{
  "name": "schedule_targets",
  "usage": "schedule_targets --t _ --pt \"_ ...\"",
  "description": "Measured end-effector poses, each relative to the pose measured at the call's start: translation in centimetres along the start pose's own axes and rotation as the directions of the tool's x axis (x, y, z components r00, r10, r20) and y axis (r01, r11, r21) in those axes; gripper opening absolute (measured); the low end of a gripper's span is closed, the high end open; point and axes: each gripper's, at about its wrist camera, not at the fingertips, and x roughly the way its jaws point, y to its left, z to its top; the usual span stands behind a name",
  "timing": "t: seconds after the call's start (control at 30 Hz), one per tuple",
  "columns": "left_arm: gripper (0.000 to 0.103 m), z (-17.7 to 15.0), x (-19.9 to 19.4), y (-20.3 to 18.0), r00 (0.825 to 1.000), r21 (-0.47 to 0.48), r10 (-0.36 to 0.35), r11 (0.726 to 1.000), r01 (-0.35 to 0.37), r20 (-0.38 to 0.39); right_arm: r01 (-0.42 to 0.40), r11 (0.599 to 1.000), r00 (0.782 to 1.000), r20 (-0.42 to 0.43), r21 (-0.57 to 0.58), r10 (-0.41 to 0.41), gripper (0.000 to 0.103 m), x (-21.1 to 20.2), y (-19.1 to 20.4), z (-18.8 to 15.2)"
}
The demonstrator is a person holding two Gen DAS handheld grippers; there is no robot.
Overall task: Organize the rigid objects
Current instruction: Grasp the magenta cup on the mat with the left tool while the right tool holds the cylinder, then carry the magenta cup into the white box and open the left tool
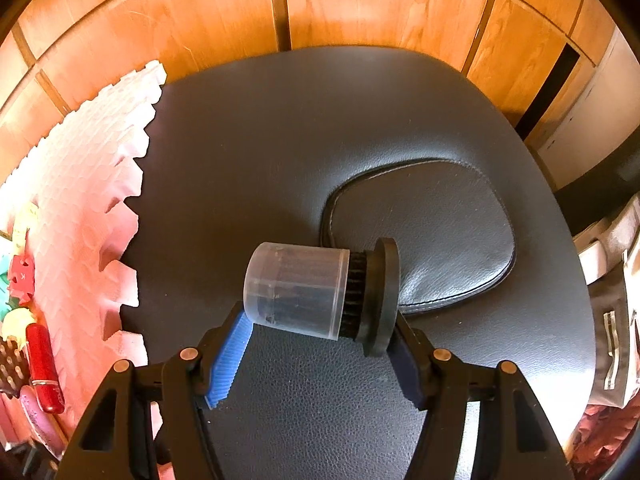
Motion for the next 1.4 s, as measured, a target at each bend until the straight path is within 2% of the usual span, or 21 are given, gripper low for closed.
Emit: schedule_targets --t 0.07,0.2,0.47,0.53,0.6,0.9,1.0,1.23,1.33,1.4 --pt "0.047 -0.2 -0.1 -0.1 1.0 0.006 0.006 1.0 -0.006 0.009 -0.018 1.0 1.0 -0.001 0.007 0.018 0.067 0.1 0.0 0.1" --pt "0.047 -0.5 -0.8 -0.3 0.999 0.012 0.003 1.0 -0.003 0.034 -0.03 1.0 1.0 0.008 0.005 0.03 0.083 0.3 0.2 0.2" --pt "0.047 -0.8 -3.3 -0.1 0.996 -0.003 0.003 1.0 -0.003 0.09 -0.013 1.0 0.999 0.032 0.009 0.012 0.084 0.7 0.3 0.8" --pt "0.047 -0.9 -4.0 0.0 0.995 -0.011 0.005 1.0 -0.004 0.101 0.008 1.0 1.0 0.019 -0.004 -0.008 0.083 1.2 0.5 0.8" --pt "0.047 -1.0 -4.7 0.1 0.993 -0.017 0.004 1.0 -0.002 0.115 0.048 0.998 0.998 0.028 -0.03 -0.048 0.066 1.4 0.9 0.8" --pt "0.047 -1.8 -8.5 1.7 0.983 -0.092 0.048 0.995 -0.032 0.177 0.051 0.999 0.998 0.04 -0.014 -0.05 0.066 1.3 0.7 0.6" --pt "0.047 -2.4 -10.0 2.6 0.978 -0.131 0.067 0.991 -0.042 0.196 0.075 0.997 0.995 0.064 -0.012 -0.074 0.066 0.9 0.5 0.6" --pt "0.047 -4.3 -14.0 5.5 0.958 -0.243 0.149 0.966 -0.088 0.246 0.097 0.995 0.991 0.094 -0.001 -0.096 0.066 0.2 0.2 0.4" --pt "0.047 -5.5 -16.5 7.3 0.942 -0.315 0.208 0.942 -0.12 0.264 0.099 0.995 0.989 0.112 -0.004 -0.098 0.066 -0.1 0.3 0.6" --pt "0.047 -7.1 -18.7 9.3 0.924 -0.38 0.279 0.91 -0.166 0.263 0.105 0.994 0.988 0.118 -0.002 -0.104 0.066 -0.3 0.2 0.6"
